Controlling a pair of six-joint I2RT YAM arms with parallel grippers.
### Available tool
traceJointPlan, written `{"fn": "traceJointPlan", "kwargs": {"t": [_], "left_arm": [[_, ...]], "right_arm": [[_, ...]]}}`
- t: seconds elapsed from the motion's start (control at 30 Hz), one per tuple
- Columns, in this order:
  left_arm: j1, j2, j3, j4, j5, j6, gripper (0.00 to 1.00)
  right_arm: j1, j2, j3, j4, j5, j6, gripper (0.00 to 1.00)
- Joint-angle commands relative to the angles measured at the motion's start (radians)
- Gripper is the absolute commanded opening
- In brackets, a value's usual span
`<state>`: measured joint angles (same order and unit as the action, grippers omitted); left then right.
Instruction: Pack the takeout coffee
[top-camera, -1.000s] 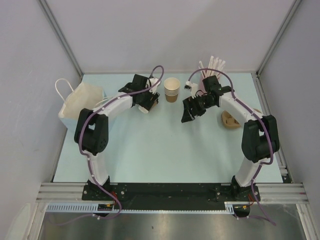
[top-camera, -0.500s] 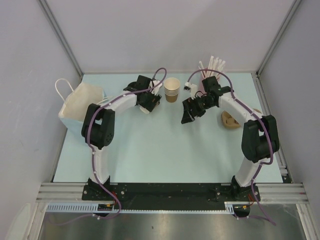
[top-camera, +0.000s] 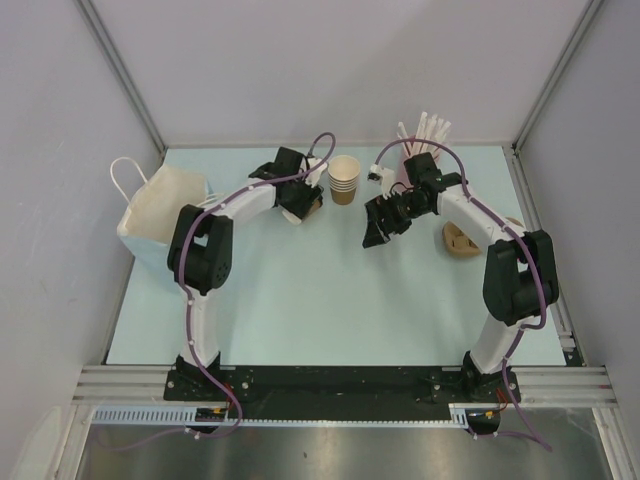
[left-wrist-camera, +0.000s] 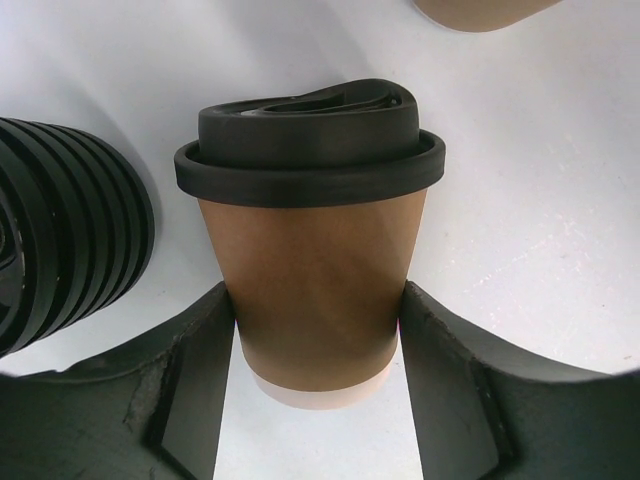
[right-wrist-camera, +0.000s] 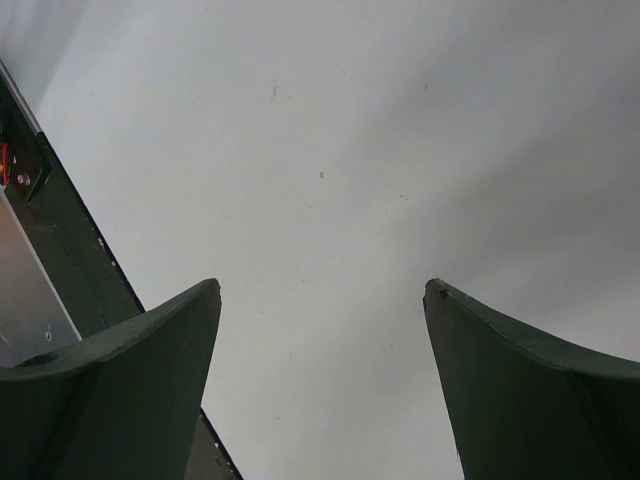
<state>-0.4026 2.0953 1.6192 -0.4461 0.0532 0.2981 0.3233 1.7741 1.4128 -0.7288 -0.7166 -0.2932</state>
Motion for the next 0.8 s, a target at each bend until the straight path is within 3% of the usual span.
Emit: {"fn": "traceJointPlan", "kwargs": {"t": [0.0,0.2,0.3,0.53,0.77], "left_arm": [[-0.004,0.008,-0.007,-0.054,0.086,0.019,0.42],[-0.004,-0.044,-0.056,-0.057,0.18,0.058,0.21],[-0.004,-0.087,-0.091,-0.062,0.243,0.082,0.17],[-0.001,-0.216,-0.136,-0.193,0.647,0.212,0.18],[0.002,-0.278,-0.076,-0.469,0.928,0.384,0.2]], "right_arm": [[-0.003,-0.012,-0.002,-0.001,-0.029,-0.018,0.87],[-0.006,-0.025,-0.002,-0.001,-0.043,-0.017,0.87],[-0.013,-0.034,0.0,0.002,-0.05,-0.015,0.87],[-0.041,-0.071,0.024,-0.003,-0.13,0.012,0.88],[-0.03,-0.071,0.071,-0.072,-0.23,-0.041,0.85]]}}
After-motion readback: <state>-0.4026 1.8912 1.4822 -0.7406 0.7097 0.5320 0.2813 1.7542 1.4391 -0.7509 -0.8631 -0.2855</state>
